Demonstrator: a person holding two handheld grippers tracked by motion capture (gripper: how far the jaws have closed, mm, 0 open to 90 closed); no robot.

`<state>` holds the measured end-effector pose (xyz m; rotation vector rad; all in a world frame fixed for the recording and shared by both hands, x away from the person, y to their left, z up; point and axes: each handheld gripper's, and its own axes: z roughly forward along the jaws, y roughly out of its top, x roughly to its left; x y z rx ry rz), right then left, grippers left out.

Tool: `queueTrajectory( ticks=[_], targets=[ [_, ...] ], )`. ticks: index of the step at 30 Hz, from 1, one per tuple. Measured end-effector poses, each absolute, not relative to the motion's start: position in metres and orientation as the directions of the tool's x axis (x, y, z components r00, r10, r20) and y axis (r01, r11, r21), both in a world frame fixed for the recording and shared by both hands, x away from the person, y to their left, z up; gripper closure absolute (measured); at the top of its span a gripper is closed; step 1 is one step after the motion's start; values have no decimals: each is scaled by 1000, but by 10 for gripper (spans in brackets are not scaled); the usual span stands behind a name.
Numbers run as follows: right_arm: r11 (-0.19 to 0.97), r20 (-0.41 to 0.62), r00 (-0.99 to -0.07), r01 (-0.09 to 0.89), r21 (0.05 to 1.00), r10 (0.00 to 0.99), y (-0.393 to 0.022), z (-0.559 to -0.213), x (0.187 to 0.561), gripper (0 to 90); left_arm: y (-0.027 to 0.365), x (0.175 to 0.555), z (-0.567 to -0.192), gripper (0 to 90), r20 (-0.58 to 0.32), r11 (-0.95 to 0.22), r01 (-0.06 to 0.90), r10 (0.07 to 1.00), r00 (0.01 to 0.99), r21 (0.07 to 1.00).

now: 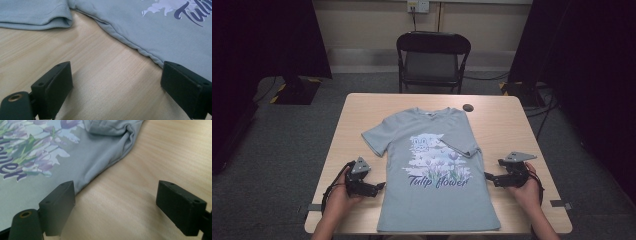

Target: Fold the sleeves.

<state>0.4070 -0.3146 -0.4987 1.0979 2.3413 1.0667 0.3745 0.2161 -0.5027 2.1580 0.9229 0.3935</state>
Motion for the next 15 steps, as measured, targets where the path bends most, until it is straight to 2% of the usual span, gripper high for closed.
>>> queueTrajectory(
  ticks=[15],
  targets=[
    [443,0,-647,522,729,763,-314,-500,404,117,216,374,-503,97,-3,-466,493,724,690,735]
  ],
)
